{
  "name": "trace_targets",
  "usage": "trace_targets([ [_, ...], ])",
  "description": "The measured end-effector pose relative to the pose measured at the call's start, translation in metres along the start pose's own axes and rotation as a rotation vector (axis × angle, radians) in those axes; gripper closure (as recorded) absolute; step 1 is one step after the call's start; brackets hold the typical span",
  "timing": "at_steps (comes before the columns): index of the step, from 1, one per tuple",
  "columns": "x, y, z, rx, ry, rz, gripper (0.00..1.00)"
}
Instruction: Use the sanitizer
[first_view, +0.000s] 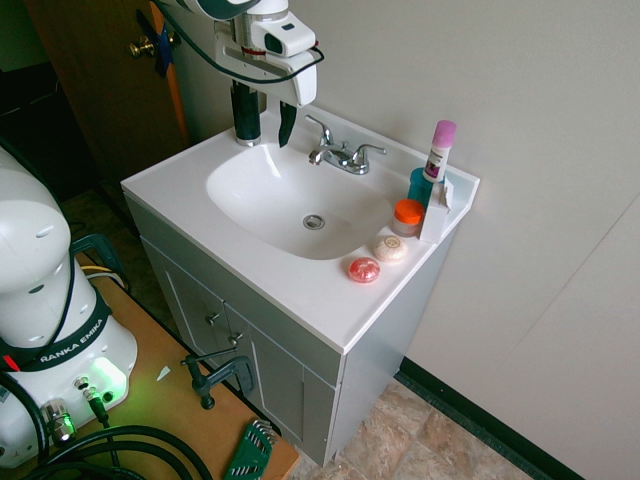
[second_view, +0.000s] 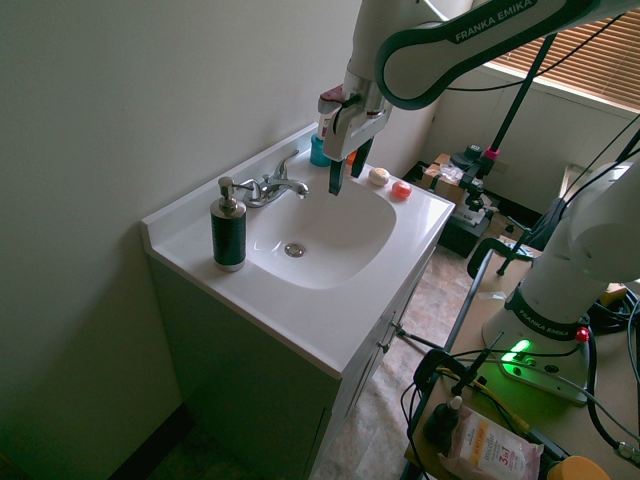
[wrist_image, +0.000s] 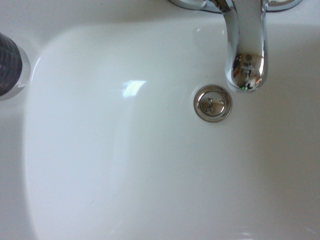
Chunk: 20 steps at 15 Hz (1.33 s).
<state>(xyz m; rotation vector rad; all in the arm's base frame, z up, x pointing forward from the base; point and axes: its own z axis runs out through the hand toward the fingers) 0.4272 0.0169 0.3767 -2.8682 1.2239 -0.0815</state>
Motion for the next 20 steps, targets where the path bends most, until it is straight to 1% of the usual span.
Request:
trace_targets([
  [2,-0.001,-0.001,0.000,-0.005,-0.005,-0.002,0.00],
  [3,0.000,-0.006,-0.007,0.001,0.001,-0.008,0.00],
  [5,-0.002,-0.033,-0.039,0.022,0.021,-0.024,0.00],
  [6,-0.006,-0.050,-0.058,0.035,0.033,-0.035,1.00],
  [9,-0.016,-0.102,-0.093,0.064,0.057,-0.062,1.00],
  [13,-0.023,-0.160,-0.108,0.065,0.080,-0.088,1.00],
  [17,-0.033,-0.193,-0.115,0.051,0.085,-0.109,1.00],
  [20,-0.045,-0.205,-0.105,0.030,0.091,-0.125,1.00],
])
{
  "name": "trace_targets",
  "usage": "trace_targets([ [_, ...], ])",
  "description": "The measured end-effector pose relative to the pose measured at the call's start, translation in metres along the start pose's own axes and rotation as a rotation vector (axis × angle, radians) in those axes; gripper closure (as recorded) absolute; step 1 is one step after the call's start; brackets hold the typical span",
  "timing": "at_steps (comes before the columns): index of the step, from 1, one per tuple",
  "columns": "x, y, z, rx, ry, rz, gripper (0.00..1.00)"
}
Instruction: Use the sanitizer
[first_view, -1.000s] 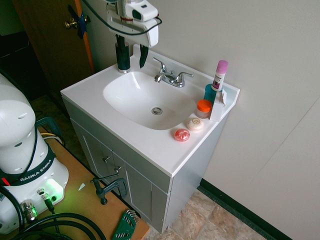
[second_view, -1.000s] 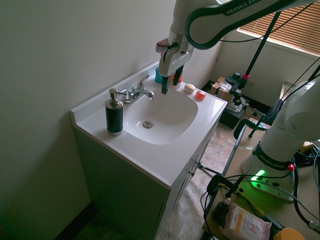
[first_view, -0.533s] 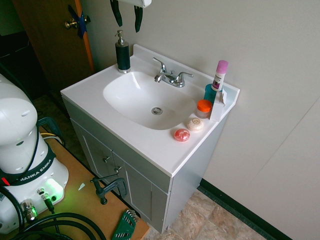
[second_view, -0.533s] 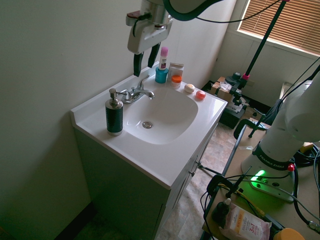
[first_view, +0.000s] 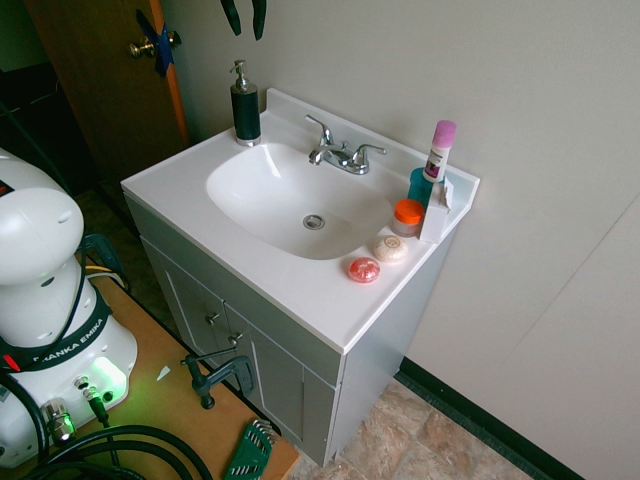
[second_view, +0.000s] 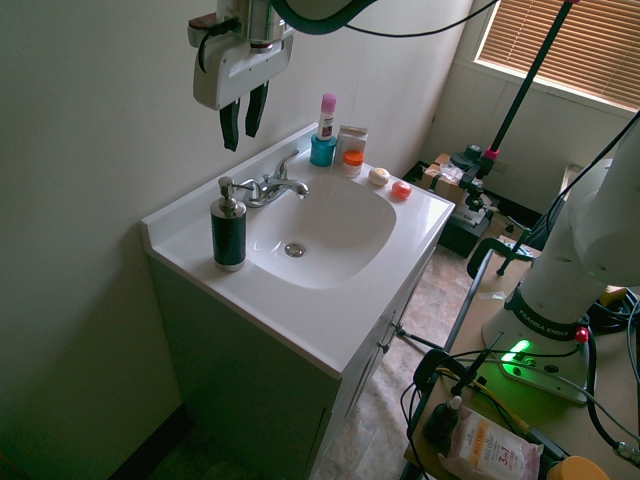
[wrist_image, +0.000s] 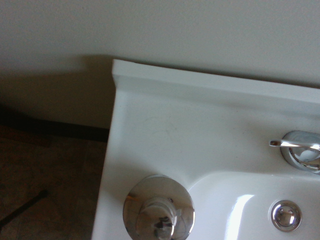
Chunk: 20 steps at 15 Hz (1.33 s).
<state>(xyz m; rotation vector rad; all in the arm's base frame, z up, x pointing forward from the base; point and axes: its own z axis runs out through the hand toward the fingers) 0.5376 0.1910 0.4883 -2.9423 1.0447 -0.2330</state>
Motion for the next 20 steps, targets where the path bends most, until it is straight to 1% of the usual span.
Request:
trace_targets([
  [5,-0.017,-0.015,0.024,-0.034,-0.018,-0.023,1.00],
  [11,-0.021,-0.036,0.033,-0.035,-0.019,-0.028,1.00],
  [15,-0.012,-0.036,0.041,-0.047,-0.022,-0.015,1.00],
  [20,-0.012,-0.034,0.052,-0.066,-0.033,-0.014,1.00],
])
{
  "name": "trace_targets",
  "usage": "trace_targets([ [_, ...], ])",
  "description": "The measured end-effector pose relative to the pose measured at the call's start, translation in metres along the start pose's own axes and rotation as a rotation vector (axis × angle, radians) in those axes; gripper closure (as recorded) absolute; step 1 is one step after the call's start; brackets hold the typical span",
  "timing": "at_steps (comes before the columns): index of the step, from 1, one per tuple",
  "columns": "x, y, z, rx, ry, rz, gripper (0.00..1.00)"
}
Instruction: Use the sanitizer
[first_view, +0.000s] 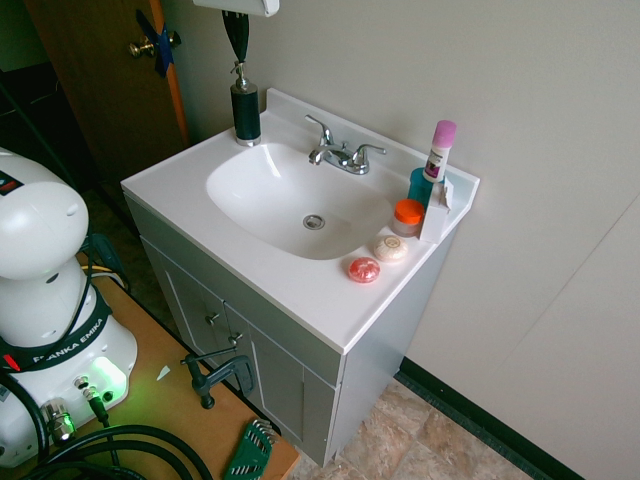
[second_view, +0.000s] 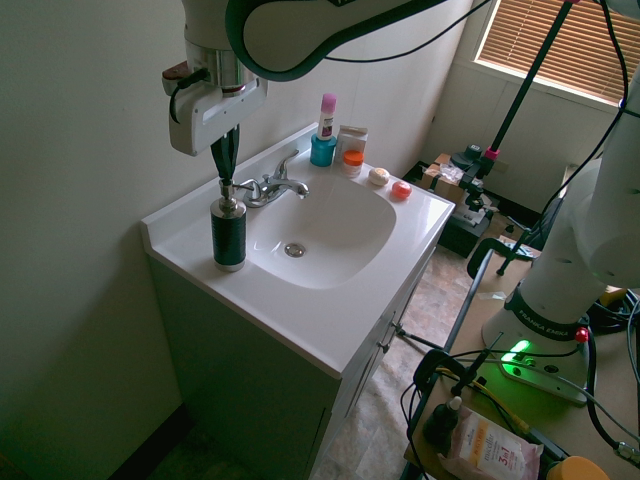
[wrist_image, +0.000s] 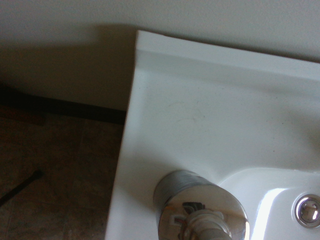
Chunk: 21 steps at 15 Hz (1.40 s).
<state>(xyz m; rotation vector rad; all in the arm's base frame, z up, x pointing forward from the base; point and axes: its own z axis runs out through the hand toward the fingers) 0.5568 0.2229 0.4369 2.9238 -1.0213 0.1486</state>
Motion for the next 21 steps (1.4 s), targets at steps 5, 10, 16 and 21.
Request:
trace_targets([
  [5,-0.001,0.002,0.008,-0.014,-0.009,0.001,1.00],
  [10,-0.003,0.000,0.014,-0.013,-0.007,-0.006,1.00],
  [16,0.024,0.095,-0.035,0.080,-0.059,0.069,0.00],
  [21,0.021,0.189,0.009,0.043,-0.080,0.153,0.00],
])
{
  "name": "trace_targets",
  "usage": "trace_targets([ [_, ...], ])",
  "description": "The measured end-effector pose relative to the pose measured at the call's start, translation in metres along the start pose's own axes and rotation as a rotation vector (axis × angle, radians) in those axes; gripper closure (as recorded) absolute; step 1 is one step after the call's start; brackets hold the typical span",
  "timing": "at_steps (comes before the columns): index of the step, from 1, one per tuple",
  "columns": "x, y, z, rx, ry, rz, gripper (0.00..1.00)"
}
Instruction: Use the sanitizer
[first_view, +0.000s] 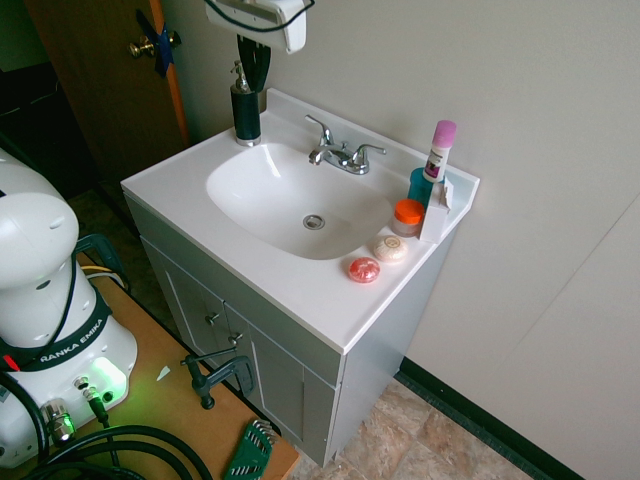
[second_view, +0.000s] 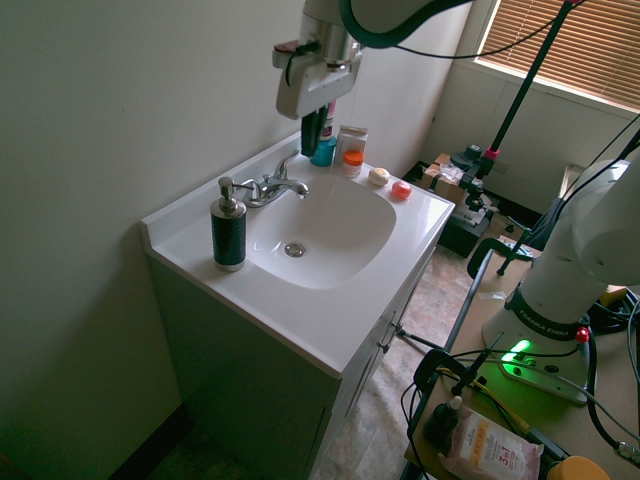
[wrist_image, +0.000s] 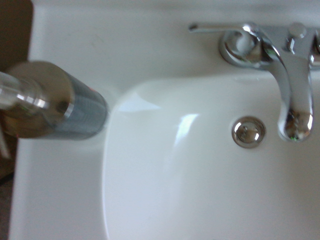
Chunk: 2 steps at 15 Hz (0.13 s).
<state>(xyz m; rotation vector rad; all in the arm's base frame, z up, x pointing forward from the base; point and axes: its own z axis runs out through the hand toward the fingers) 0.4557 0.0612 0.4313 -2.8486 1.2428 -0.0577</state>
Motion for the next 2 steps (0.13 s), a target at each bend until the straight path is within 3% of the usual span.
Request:
trace_targets([
  [2,0.003,0.022,0.021,-0.011,-0.006,0.029,0.00],
])
